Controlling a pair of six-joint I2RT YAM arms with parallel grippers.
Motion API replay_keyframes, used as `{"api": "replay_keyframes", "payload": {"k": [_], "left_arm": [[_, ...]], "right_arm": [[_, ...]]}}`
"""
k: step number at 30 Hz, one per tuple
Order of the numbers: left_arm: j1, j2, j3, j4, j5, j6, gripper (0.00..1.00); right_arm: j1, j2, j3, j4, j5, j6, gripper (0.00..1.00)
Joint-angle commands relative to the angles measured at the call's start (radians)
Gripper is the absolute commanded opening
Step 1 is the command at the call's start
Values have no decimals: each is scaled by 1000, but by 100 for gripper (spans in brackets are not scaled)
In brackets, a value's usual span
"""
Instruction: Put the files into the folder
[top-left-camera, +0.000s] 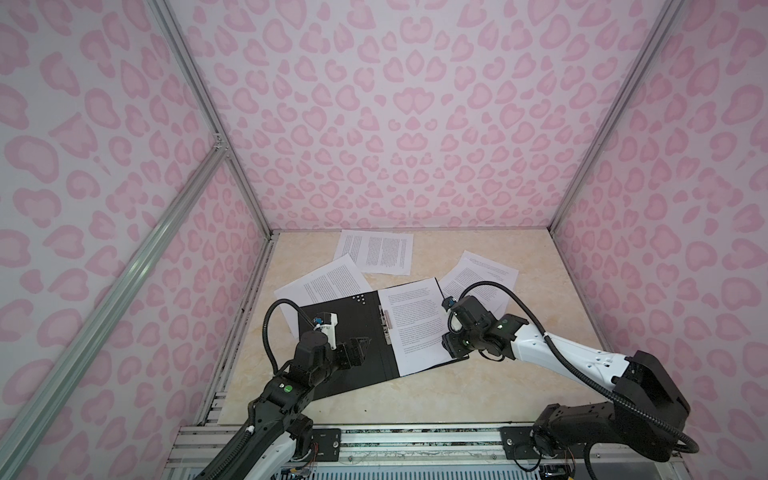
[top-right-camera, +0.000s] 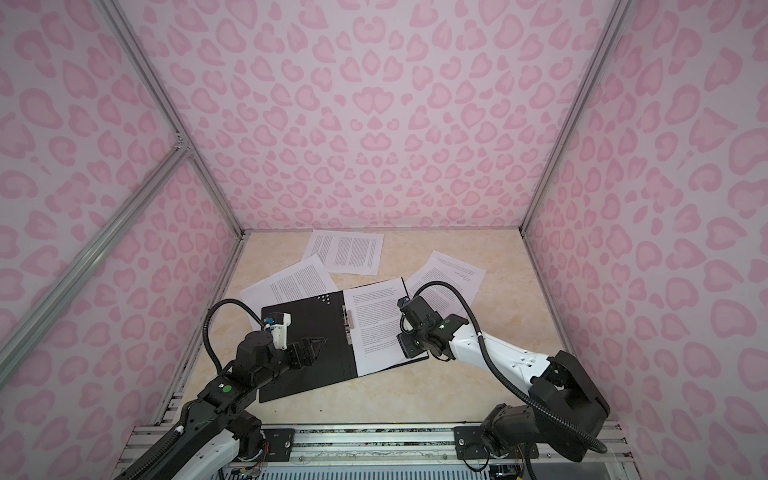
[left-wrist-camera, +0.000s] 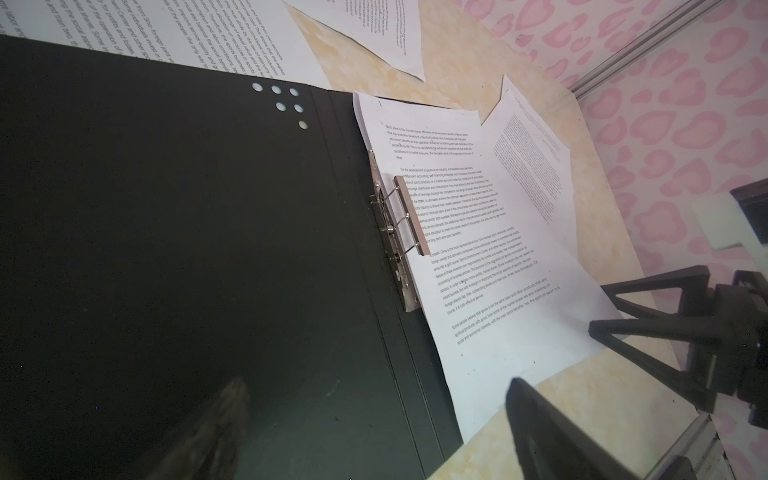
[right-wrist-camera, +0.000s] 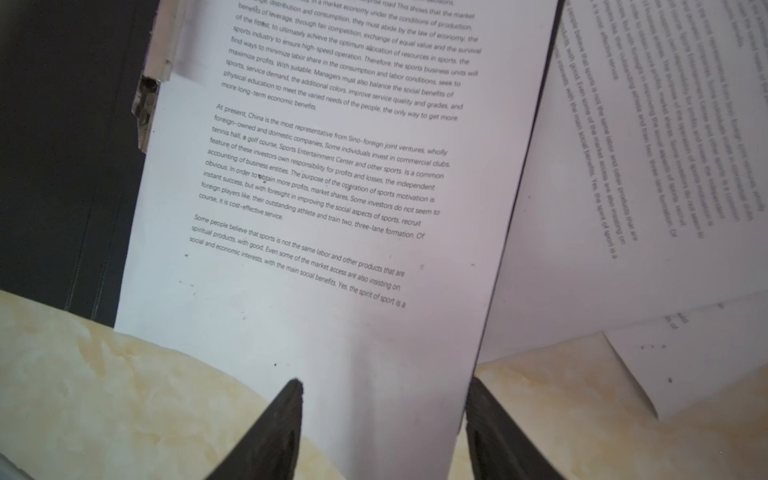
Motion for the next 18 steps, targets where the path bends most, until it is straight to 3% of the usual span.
{"api": "replay_keyframes", "payload": {"k": [1,9,18], "left_arm": [[0,0,15,11,-4,8,98],[0,-2,15,10,-2,6,98],[0,-3,15,9,2,6,98]], "right_arm": [[-7,8,-9,22,3,19,69],[-48,40,-44,106,-65,35,69],[-74,73,-94,161,-29,96,75]]}}
